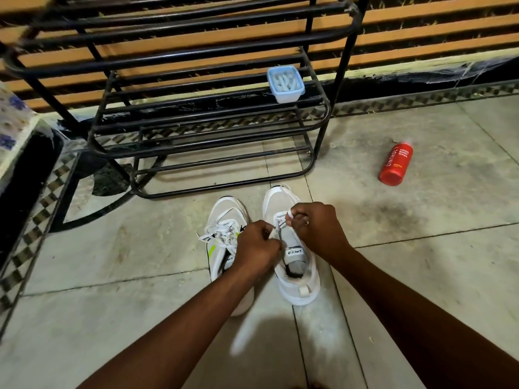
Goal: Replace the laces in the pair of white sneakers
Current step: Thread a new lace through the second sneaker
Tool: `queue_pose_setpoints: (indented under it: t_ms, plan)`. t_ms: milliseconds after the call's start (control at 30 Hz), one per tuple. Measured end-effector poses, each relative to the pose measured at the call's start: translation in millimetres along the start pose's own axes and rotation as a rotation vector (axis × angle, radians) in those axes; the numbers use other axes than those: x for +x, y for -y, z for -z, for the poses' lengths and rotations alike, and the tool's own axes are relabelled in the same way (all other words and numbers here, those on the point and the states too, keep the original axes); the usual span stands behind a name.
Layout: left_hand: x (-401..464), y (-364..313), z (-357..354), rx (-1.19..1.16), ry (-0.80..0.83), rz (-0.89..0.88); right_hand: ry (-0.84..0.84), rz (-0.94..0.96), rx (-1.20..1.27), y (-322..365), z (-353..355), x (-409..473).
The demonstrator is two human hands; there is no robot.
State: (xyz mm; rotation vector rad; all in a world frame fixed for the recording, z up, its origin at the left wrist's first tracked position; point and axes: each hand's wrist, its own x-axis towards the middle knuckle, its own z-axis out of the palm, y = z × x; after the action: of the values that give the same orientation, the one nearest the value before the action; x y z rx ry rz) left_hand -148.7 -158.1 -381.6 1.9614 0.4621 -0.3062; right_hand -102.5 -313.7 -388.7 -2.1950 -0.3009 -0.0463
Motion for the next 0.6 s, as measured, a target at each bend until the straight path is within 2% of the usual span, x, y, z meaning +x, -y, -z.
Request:
queue_pose_setpoints:
  t_ms: [133, 333, 433, 600]
  plan:
    - [1.0, 1.6, -1.1, -0.085, 0.015, 0.055, 0.017, -0.048, -0.060, -3.0, -5.7, 5.0]
    - [-0.7, -3.3, 0.0, -0.142, 0.057, 0.070, 0.072, -0.016, -0.078, -3.1, -2.7, 7.5]
    - [0.2, -2.1, 0.3, -0.107, 0.071, 0.048, 0.106, -0.036, -0.066, -2.1, -2.4, 9.9]
    - [2.4, -2.4, 2.8, 0.041, 0.111, -0.038, 0.058, -0.036, -0.074, -4.2, -8.9, 7.2]
